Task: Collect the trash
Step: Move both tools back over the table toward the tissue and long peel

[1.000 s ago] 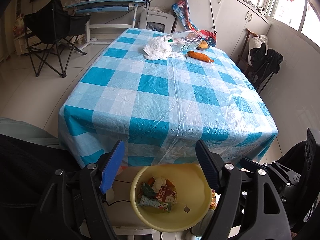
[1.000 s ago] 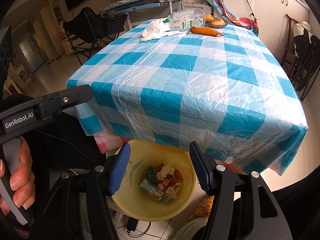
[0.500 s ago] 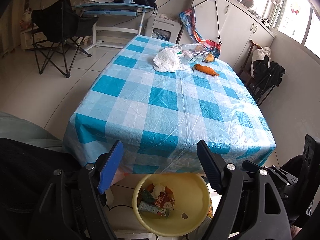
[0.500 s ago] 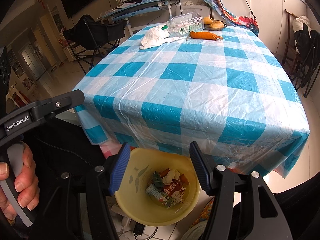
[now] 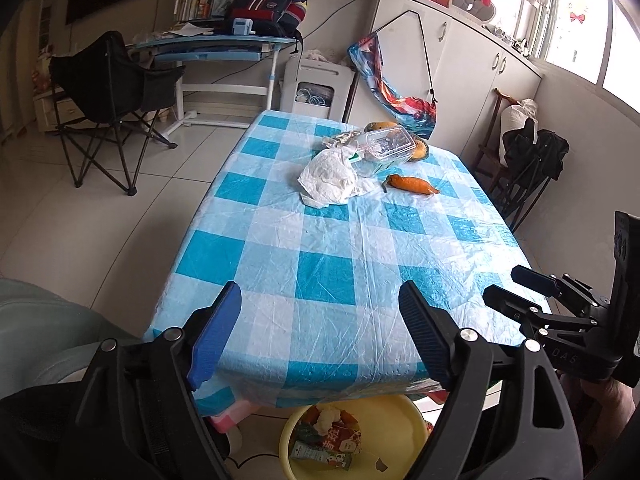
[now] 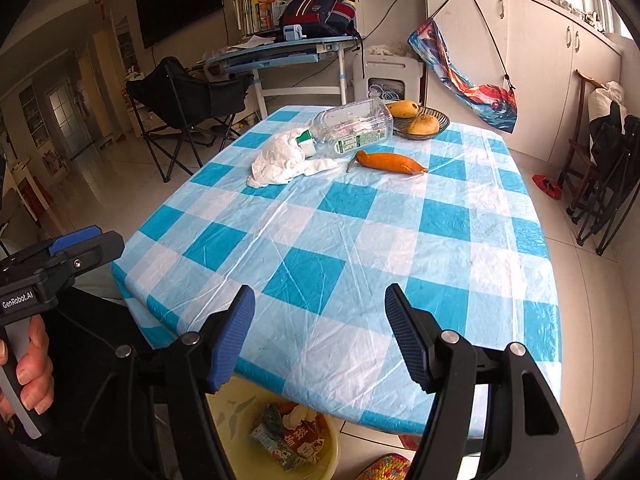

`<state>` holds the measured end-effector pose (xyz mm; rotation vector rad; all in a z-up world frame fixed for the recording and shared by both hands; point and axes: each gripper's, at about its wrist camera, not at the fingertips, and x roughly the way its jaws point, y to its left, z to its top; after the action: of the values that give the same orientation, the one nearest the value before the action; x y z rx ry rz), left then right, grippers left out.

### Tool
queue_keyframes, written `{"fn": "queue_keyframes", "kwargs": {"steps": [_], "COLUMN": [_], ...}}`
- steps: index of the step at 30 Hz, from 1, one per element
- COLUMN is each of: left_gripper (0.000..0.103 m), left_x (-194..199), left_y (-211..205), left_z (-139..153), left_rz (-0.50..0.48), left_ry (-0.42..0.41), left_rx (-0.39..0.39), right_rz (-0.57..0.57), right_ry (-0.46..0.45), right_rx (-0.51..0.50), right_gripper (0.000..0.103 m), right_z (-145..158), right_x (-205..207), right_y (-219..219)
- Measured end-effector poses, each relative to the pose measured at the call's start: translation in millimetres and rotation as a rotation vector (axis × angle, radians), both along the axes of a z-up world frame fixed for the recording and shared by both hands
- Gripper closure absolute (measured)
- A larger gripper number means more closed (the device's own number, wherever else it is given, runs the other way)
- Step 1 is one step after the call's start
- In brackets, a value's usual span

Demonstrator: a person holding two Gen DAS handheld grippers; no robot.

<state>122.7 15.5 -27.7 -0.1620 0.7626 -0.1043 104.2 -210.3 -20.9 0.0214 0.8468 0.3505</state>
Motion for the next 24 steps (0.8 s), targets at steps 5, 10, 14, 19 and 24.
{"fn": "queue_keyframes", "kwargs": {"steps": [5,10,14,19,24], "left_gripper": [0.023,0.021,0.021,0.019,0.017], "left_x": [36.9,77.2,111.3,156.1,202.9], "left_y": [5.6,6.0,-0.6,-19.5,-35.1], "left_z": [8.2,6.0,-5.6,-20.5,-38.7], "left_rz": [0.002,0.003,0.002,-0.023,-0.032], "left_ry": [-0.006,0.006,0.038,0.060,0.090], "left_rx": [0.004,0.020,0.024,0.037,0.066], "right_rz": [0.008,0.013,0.008,0.006,0.000], "right_ry": [-0.016,-0.014,-0.004,-0.002,-0.001], "right_rx": [-0.042,-0.080,-0.107,-0.129,-0.145], "right_gripper": [0.038,0.038,0.038,0.038,0.038], "right_z": [0.6,-8.6,-20.0,-30.6,-39.9], "right_x": [35.7,70.2,94.3,121.0,149.5], "right_y": [-2.6,-4.4,-6.0,-6.7,-6.9]}}
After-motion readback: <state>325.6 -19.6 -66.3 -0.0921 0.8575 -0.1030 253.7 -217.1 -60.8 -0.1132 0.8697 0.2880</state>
